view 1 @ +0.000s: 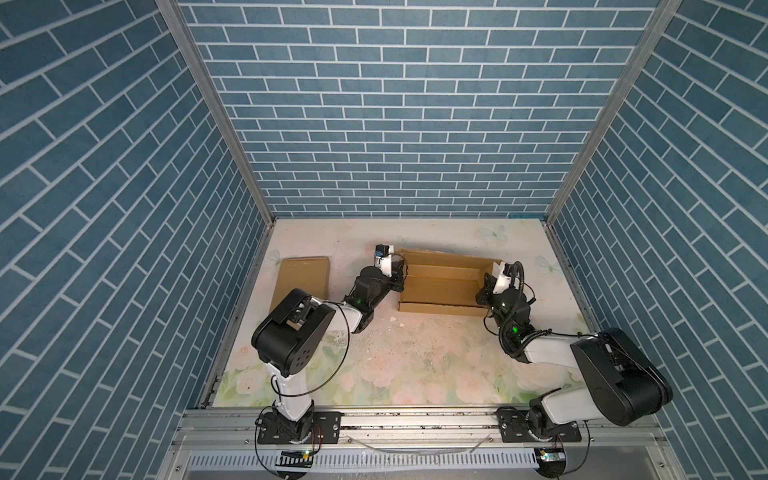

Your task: Fold the paper box

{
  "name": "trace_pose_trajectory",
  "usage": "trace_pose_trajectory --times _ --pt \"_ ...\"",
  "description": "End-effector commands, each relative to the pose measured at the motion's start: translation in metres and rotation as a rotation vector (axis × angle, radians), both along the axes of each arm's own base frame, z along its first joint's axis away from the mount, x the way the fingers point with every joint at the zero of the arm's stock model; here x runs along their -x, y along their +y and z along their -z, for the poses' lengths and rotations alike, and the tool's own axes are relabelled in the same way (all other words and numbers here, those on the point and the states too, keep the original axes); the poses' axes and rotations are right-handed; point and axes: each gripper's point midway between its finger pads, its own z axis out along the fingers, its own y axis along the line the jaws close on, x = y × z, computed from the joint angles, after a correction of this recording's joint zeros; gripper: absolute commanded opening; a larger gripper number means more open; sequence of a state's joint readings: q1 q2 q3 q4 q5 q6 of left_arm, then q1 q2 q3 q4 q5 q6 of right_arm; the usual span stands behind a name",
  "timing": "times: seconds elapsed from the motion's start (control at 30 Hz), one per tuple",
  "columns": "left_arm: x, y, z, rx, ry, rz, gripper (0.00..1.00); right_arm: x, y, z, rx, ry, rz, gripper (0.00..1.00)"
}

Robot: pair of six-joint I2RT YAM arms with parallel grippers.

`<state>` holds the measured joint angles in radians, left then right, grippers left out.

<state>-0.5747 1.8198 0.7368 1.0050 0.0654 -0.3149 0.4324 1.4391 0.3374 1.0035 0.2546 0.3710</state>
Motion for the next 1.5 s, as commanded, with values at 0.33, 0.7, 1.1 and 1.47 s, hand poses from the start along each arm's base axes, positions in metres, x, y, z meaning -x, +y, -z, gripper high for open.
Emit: trace_pose_trajectory --times 0.33,0.7,1.1,1.47 --pt "0.047 0.005 0.073 -0.181 0.16 0.077 0.04 0.042 0.018 0.047 0.094 0.203 -0.174 0.13" --pt "0.049 0.012 0.072 -0.182 0.131 0.057 0.04 0.074 0.0 0.022 0.193 0.241 -0.2 0.42" --pt "0.048 0.012 0.073 -0.202 0.127 0.056 0.04 0.124 0.001 -0.043 0.23 0.314 -0.359 0.49" --pt "0.046 0.011 0.072 -0.204 0.129 0.06 0.04 0.139 0.042 -0.123 0.393 0.456 -0.722 0.49"
